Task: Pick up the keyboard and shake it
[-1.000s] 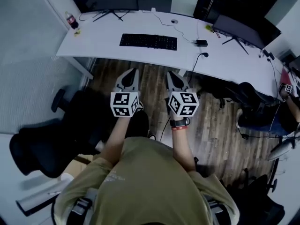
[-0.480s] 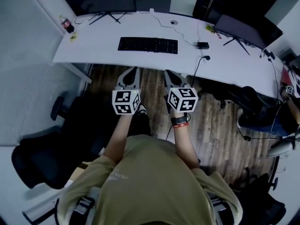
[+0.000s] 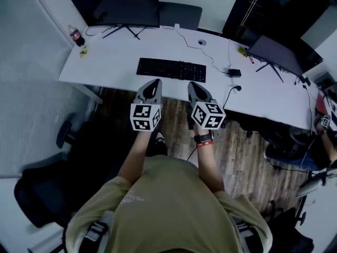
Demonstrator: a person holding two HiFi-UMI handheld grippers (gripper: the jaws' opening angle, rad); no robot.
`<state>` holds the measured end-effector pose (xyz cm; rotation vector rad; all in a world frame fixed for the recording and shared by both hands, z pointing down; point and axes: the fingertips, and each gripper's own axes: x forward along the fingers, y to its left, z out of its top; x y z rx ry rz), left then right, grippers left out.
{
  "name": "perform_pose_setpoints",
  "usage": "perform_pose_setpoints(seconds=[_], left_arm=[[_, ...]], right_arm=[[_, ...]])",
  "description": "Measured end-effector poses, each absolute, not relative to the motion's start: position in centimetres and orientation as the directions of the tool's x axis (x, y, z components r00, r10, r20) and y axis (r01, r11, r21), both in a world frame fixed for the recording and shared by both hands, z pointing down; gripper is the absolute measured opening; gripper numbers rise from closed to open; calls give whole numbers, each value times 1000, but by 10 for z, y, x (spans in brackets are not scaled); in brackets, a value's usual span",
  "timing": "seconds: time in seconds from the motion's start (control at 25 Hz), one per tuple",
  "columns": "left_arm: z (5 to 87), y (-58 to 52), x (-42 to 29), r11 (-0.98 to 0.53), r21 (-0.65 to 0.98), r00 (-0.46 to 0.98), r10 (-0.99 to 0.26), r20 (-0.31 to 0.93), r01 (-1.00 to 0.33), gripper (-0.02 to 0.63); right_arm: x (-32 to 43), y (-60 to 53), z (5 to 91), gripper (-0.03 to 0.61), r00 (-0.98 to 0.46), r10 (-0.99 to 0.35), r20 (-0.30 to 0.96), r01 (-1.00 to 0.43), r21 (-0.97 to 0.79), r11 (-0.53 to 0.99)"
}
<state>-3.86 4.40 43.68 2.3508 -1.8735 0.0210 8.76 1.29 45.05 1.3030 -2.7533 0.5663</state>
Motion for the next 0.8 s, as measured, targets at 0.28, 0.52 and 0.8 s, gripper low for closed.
perform_pose_setpoints(seconds=[0.28, 0.52, 0.8], left_arm=[[450, -21, -85, -194, 113, 209, -969, 131, -974, 20], [463, -71, -123, -204, 118, 220, -964, 151, -972, 20], [502, -111, -122, -258, 143, 291, -904, 312, -956, 21]], right_arm=[[50, -54, 455, 25, -624, -754, 207, -771, -323, 549], [16, -94, 469, 25, -616, -745, 257, -783, -309, 540], [15, -129, 486, 25, -591, -746, 306, -803, -311, 508]])
